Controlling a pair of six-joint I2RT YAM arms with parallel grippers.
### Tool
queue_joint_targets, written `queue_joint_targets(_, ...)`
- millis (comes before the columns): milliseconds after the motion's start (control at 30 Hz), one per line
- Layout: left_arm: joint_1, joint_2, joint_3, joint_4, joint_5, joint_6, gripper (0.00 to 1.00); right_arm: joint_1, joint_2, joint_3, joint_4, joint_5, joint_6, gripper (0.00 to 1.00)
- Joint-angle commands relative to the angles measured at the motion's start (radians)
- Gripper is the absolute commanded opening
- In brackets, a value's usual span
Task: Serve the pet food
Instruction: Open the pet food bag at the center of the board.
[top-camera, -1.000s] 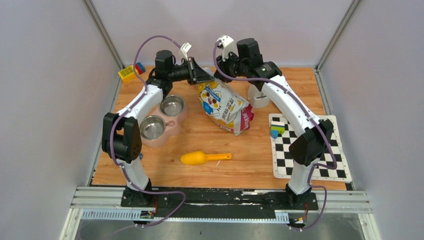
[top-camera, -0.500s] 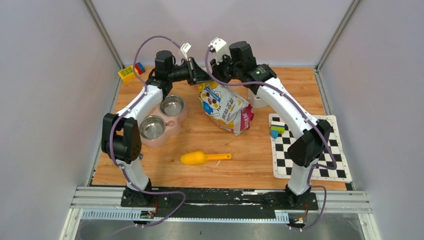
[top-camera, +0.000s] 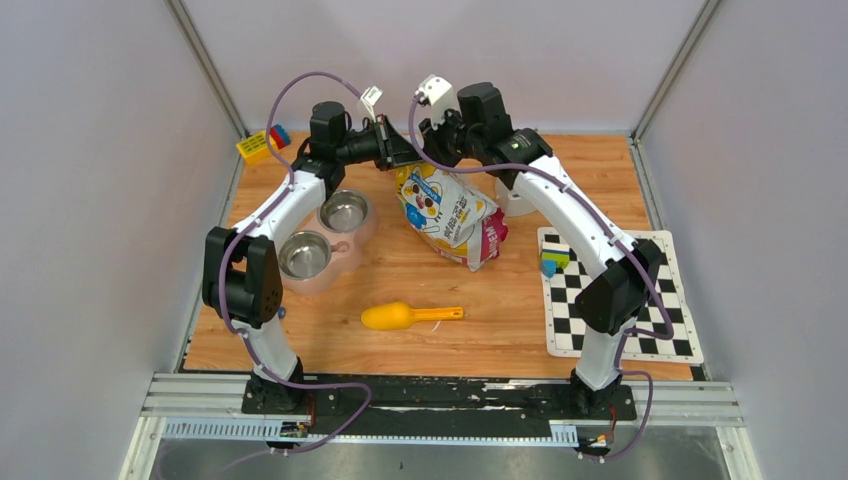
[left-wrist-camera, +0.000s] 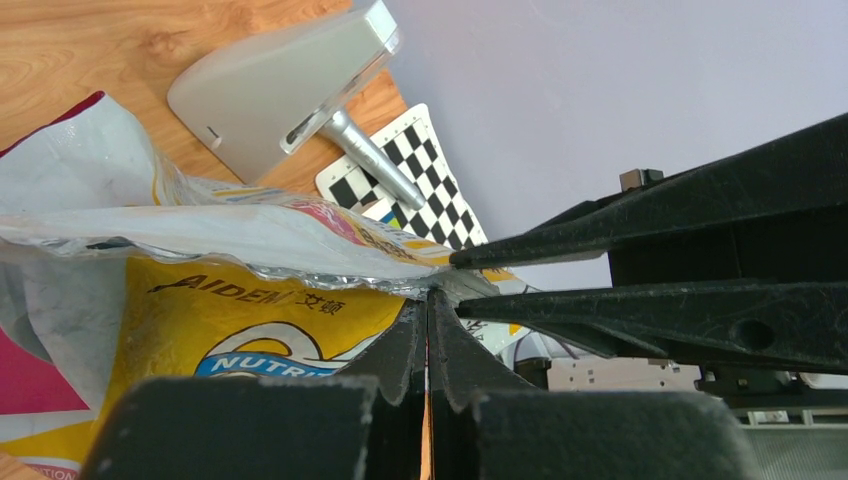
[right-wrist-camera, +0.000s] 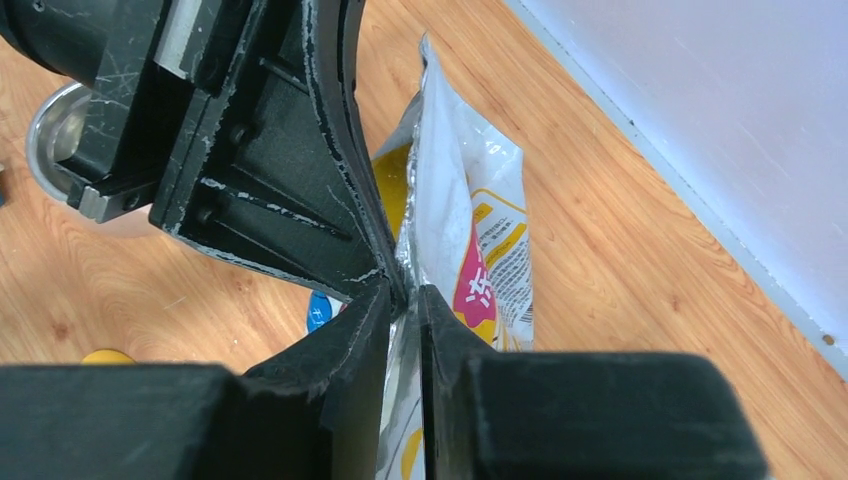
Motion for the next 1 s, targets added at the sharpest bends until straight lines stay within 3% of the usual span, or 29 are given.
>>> queue_joint_targets(0, -0.002, -0.057, -0.005, 0.037, 0.001, 0.007, 0.0, -0.002, -0.015, 0.021, 0.025, 0.046, -0.031, 0.18)
queue_joint_targets(967, -0.003, -0.059, -0.001, 0.048, 0.007, -0.005, 0.0, 0.038, 0.048, 0.062, 0.014, 0.103, -0.137, 0.19)
